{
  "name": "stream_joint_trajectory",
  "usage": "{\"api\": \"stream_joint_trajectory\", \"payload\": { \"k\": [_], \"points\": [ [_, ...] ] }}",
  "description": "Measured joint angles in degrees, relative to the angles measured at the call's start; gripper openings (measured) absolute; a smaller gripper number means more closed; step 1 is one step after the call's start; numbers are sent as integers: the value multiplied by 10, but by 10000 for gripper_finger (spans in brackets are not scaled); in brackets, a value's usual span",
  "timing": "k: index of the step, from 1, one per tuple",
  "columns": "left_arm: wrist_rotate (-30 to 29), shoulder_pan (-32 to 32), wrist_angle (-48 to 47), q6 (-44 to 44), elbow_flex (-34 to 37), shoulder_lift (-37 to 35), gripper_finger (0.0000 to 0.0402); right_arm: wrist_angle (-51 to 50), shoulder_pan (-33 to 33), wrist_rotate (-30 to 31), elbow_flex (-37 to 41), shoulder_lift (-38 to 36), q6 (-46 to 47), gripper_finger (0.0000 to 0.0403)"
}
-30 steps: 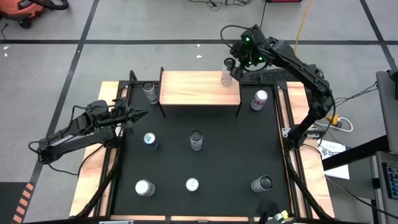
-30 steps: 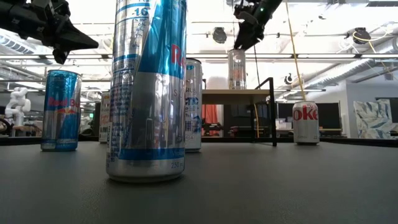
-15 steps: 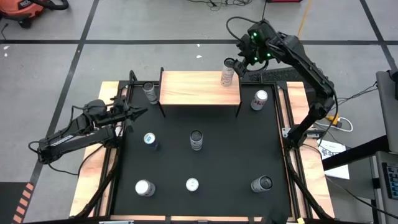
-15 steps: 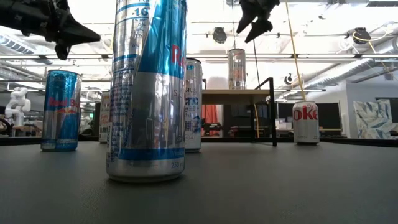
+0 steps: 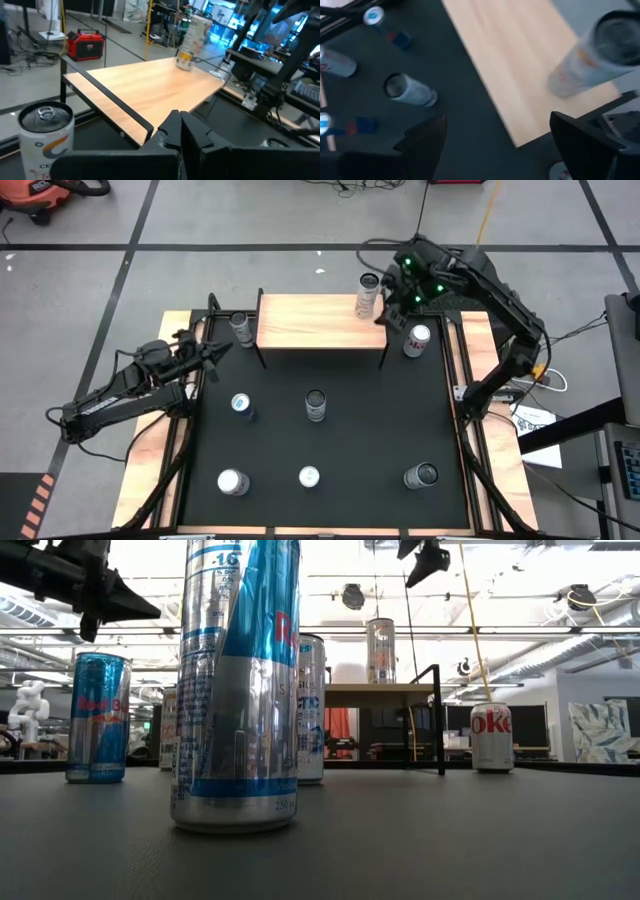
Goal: Place canned beverage on shelf
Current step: Put the top white blue soda can on the shelf
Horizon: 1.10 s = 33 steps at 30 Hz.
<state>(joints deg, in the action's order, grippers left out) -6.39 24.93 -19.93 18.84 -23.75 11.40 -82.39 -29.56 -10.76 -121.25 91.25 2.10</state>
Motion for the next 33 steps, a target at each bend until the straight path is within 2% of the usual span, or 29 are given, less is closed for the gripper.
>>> {"api": "stream_joint_trajectory", "payload": {
  "k": [4, 13, 18, 22, 30, 33],
  "points": [
    [5, 0, -1, -1, 0, 0, 0, -10, 47, 0, 0, 0, 37, 334],
    [58, 0, -1, 2, 0, 0, 0, 2, 168, 7, 0, 0, 87, 334],
    [76, 0, -1, 3, 0, 0, 0, 13, 230, 92, 0, 5, 109, 334],
    [93, 0, -1, 3, 0, 0, 0, 21, 264, 139, 0, 12, 124, 334],
    [152, 0, 0, 3, 0, 0, 0, 57, 308, 140, 0, 45, 153, 334],
    [156, 0, 1, 3, 0, 0, 0, 59, 319, 140, 0, 69, 161, 334]
  ]
}}
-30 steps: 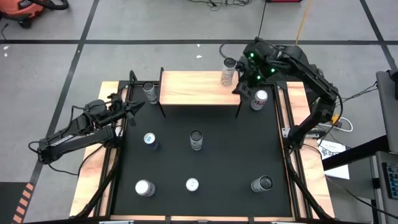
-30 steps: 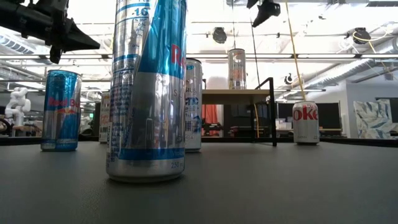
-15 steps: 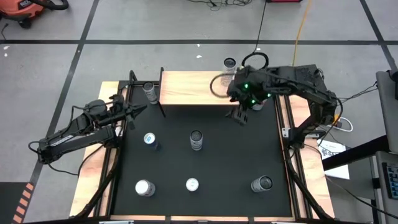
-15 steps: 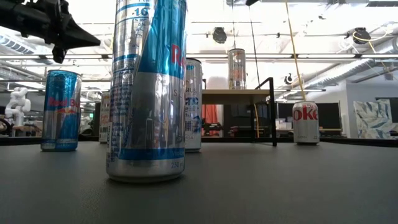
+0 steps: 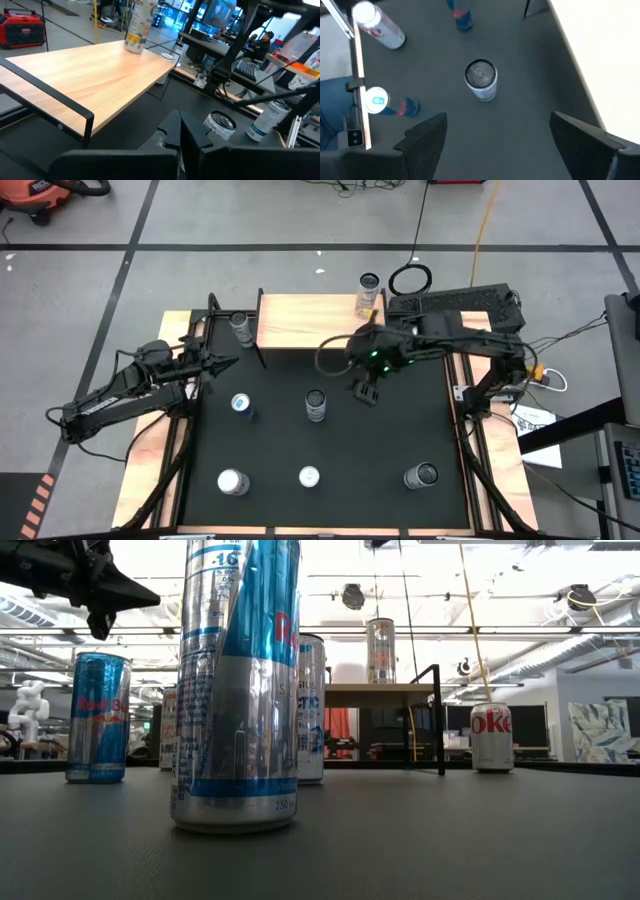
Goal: Place canned beverage on shelf
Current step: Put the top white blue soda can on the shelf
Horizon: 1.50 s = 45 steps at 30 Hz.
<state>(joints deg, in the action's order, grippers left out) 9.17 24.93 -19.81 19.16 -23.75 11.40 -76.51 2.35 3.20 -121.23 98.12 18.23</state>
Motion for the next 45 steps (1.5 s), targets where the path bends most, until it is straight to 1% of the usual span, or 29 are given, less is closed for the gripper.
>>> {"api": "stream_joint_trajectory", "payload": {
  "k": [4, 8, 13, 15, 21, 24, 28, 34, 45],
  "points": [
    [0, 0, 0, 0, 0, 0, 0, 1, 13, 0, 0, 38, -1, 334],
    [0, 0, -2, 0, 0, 0, 0, 6, 23, 6, 0, 78, -21, 334],
    [0, 0, -3, 0, 0, 0, 0, 9, 35, 74, 0, 114, -44, 334],
    [0, 0, -8, 0, 0, 0, 0, 10, 38, 87, 0, 122, -61, 334],
    [1, 0, -54, 0, 0, 0, 0, 39, 46, 87, 0, 140, -109, 334],
    [0, 0, -61, 0, 0, 0, 0, 55, 47, 85, 0, 144, -119, 334],
    [0, 0, -59, 0, 0, 0, 0, 81, 44, 57, 0, 143, -117, 334],
    [0, 0, -59, 0, 0, 0, 0, 115, 44, 57, 0, 143, -113, 334],
    [1, 0, -61, -1, 0, 0, 0, 118, 36, 57, 0, 155, -116, 334]
  ]
}}
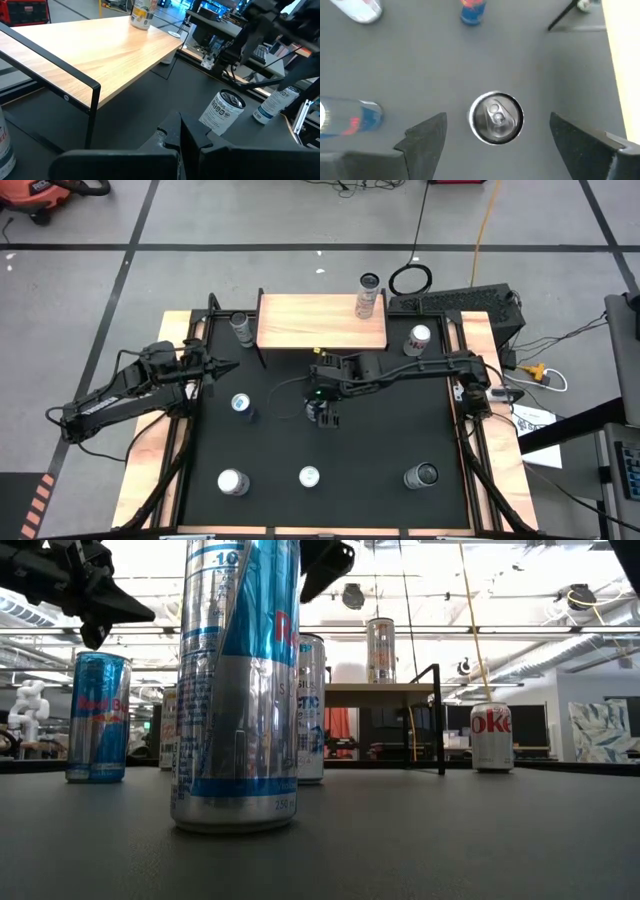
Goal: Place canned beverage on shelf
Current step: Put the top white blue soda can on the shelf
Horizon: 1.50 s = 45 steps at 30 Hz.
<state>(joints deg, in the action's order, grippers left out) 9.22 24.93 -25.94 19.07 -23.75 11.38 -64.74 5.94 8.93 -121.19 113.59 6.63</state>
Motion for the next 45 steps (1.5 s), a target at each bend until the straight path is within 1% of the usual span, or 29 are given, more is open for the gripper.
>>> {"api": "stream_joint_trajectory", "payload": {
  "k": [11, 14, 17, 27, 29, 36, 45],
  "points": [
    [6, 0, -1, -1, 0, 0, 0, -15, -11, -2, 0, 36, -9, 334],
    [8, 0, -1, -3, 0, 0, 0, -23, -11, -4, 0, 39, -13, 334],
    [10, 0, -1, -3, 0, 0, 0, -16, -14, -31, 0, 44, -14, 334],
    [11, 0, -1, -3, 0, 0, 0, -17, -15, -31, 1, 45, -14, 334],
    [11, 0, -1, -3, 0, 0, 0, 1, -15, -31, 14, 43, -15, 334],
    [11, 0, -1, -2, 0, 0, 0, 14, -15, -30, 47, 44, -18, 334],
    [11, 0, -1, -2, 0, 0, 0, 38, -18, -30, 68, 44, -28, 334]
  ]
}}
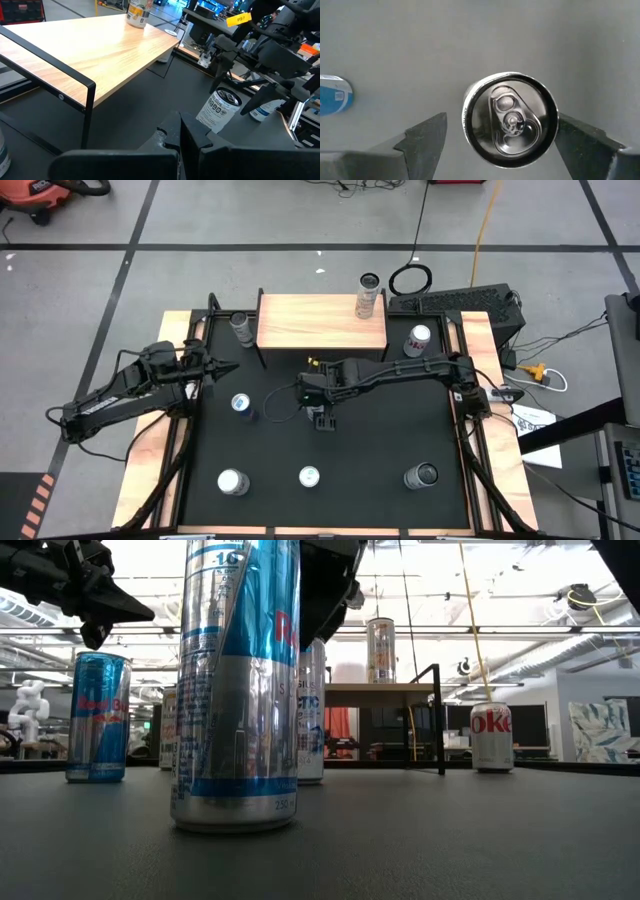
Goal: Place canned beverage on shelf
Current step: Put the top white blue soda can on the shelf
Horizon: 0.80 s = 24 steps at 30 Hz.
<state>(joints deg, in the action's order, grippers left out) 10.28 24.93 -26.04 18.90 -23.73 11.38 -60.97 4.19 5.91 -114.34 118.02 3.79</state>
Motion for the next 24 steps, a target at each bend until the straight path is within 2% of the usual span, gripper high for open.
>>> {"api": "stream_joint_trajectory", "payload": {
  "k": [24],
  "points": [
    [0, 0, 0, -1, 0, 0, 0, 12, -5, 0, 0, 0, 3, 325]
  ]
}}
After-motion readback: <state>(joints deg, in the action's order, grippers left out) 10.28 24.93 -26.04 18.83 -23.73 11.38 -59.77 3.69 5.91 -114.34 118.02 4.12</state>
